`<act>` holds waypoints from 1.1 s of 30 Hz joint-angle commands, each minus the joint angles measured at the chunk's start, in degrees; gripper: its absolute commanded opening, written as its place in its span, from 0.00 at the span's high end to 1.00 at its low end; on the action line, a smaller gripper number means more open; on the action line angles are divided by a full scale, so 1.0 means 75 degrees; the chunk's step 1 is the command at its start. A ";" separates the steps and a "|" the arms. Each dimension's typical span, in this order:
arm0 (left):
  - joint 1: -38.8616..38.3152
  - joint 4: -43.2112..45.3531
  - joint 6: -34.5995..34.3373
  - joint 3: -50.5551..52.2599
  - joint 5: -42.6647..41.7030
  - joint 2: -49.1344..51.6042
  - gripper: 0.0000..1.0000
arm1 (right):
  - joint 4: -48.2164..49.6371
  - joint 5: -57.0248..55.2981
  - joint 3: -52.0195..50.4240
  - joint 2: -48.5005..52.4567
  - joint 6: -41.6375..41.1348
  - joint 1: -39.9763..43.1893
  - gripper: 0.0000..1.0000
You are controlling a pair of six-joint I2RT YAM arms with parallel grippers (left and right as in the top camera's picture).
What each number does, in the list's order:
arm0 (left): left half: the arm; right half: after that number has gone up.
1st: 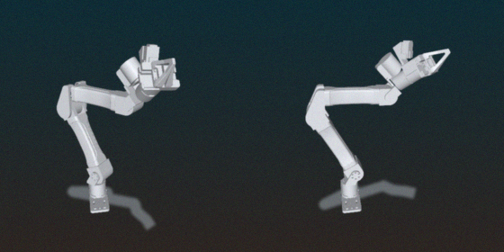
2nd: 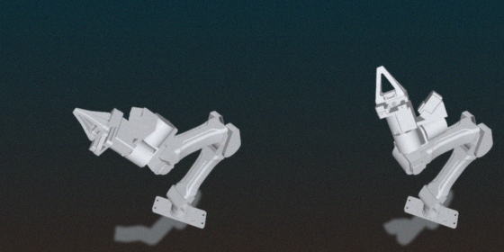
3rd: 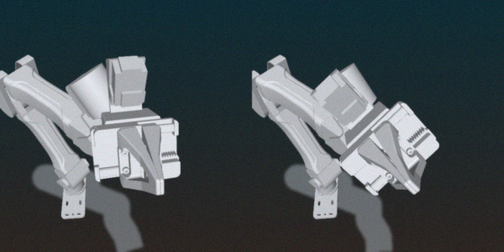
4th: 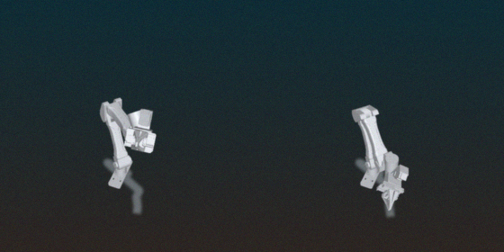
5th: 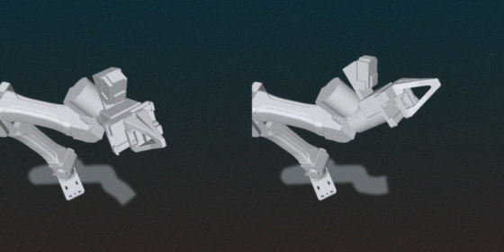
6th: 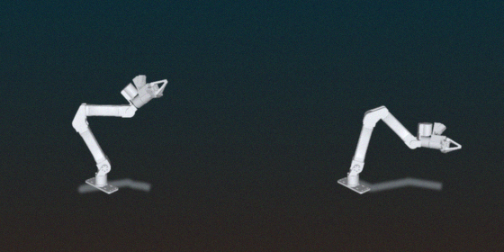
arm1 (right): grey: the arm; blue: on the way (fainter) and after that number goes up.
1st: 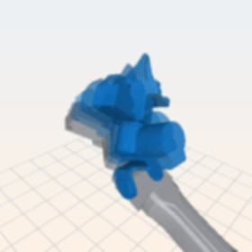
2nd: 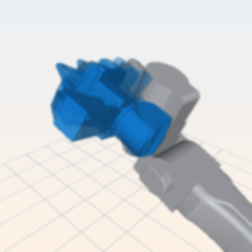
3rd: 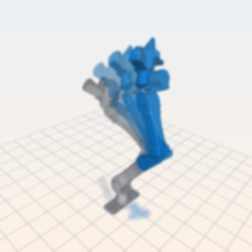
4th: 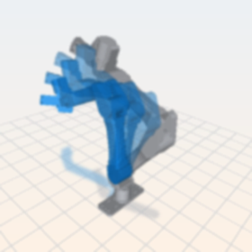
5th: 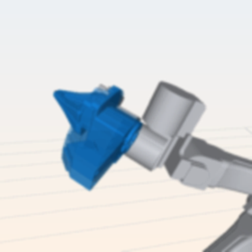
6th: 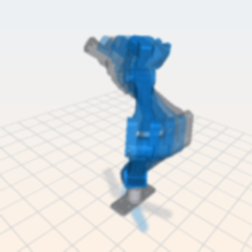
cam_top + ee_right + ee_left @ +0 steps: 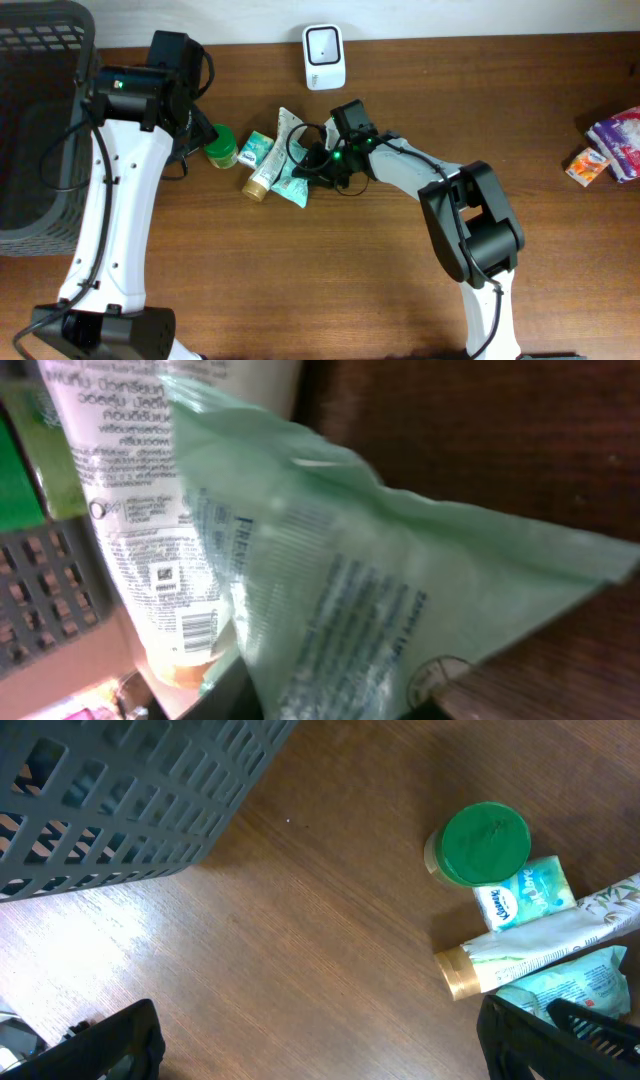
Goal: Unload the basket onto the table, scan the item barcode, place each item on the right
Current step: 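Move the right gripper back and grasp the green wipes pack, then raise the green wipes pack to the barcode scanner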
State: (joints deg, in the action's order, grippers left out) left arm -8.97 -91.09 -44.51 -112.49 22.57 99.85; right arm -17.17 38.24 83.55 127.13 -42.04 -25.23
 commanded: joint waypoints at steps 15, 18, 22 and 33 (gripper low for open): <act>0.0006 -0.0012 0.0090 0.0006 0.0087 -0.0023 0.01 | -0.4622 -0.4450 0.0839 -0.1746 0.1722 0.0417 0.64; 0.0006 -0.0012 0.0093 0.0006 0.0087 -0.0023 0.01 | -0.4538 -0.4456 0.0831 -0.1722 0.1725 0.0417 0.54; 0.0006 -0.0012 0.0093 0.0006 0.0087 -0.0023 0.01 | -0.4540 -0.4561 0.0831 -0.1597 0.1719 0.0423 0.46; 0.0006 -0.0012 0.0093 0.0006 0.0087 -0.0023 0.01 | -0.4852 -0.1527 0.0889 -0.1702 0.3316 0.2369 0.00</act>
State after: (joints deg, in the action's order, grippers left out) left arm -8.97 -91.09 -44.53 -112.49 22.57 99.85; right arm -53.91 16.58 90.94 115.13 -23.62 -11.84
